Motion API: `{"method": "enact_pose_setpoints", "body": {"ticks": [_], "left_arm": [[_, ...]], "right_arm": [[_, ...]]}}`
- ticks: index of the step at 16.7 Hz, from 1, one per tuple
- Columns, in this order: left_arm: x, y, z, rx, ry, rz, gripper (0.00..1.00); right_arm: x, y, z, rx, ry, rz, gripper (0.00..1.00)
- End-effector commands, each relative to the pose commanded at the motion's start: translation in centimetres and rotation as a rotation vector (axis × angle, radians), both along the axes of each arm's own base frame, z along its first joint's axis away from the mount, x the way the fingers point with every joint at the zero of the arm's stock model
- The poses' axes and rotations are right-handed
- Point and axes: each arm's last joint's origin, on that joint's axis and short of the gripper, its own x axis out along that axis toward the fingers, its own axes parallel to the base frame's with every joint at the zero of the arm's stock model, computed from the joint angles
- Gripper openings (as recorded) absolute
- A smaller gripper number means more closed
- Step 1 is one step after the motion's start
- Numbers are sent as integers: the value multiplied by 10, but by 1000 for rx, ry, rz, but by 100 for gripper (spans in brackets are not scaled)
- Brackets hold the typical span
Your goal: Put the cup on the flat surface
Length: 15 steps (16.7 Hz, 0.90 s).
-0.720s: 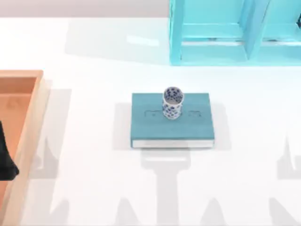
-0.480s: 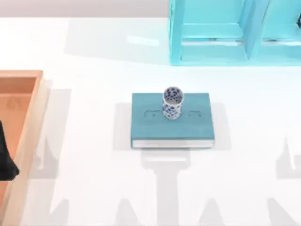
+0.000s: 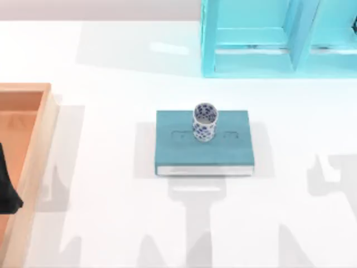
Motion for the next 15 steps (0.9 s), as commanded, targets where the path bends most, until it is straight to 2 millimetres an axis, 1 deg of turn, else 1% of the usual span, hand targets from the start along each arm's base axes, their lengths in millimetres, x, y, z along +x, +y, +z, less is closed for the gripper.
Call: {"method": "enact_pose_setpoints", "body": {"ticks": [3, 5, 7, 9, 11, 13, 15], "left_arm": [[0, 0, 0, 0, 0, 0, 100], [0, 0, 0, 0, 0, 0, 100], [0, 0, 0, 0, 0, 0, 100], [0, 0, 0, 0, 0, 0, 100], [0, 0, 0, 0, 0, 0, 100], [0, 0, 0, 0, 0, 0, 100], [0, 0, 0, 0, 0, 0, 100]], "right_arm": [[28, 17, 29, 17, 222, 33, 100], [53, 34, 44, 12, 383, 47, 100], [82, 56, 55, -6, 542, 52, 100], [112, 83, 61, -34, 689, 48, 100], [141, 114, 63, -69, 814, 38, 100], [167, 147, 61, -104, 911, 24, 100], [189, 179, 58, -133, 977, 8, 100]]}}
